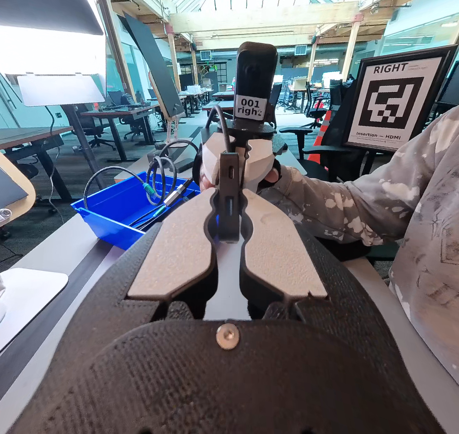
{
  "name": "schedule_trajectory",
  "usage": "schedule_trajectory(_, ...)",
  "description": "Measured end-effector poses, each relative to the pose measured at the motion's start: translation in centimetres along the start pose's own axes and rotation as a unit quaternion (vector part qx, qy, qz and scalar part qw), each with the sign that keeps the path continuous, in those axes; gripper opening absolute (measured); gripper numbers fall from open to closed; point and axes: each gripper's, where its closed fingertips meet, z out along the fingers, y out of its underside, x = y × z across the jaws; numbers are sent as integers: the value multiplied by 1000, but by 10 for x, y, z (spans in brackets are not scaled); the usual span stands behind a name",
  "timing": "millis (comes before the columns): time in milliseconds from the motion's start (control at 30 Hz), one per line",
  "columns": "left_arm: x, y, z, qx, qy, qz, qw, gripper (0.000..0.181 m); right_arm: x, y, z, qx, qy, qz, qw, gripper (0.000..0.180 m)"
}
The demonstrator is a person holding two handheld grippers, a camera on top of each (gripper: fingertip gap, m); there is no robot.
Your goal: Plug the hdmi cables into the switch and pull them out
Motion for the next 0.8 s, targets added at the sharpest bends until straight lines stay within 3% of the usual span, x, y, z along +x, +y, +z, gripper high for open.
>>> schedule_trajectory(167, 7, 0, 1, -23, 7, 5, 1000, 14, -7, 12, 7, -17, -25, -2, 1000, 18)
schedule_trajectory(367, 26, -5, 4, -37, 24, 43, 998, 21, -22, 1, -2, 48, -97, 18, 994, 13)
schedule_trajectory(467, 31, -8, 1, -48, 26, 57, 997, 32, -22, -5, -12, 71, -106, 21, 992, 13)
schedule_trajectory(800, 27, -4, -1, -68, 13, 60, 996, 29, -24, -5, -12, 71, -111, 22, 991, 14)
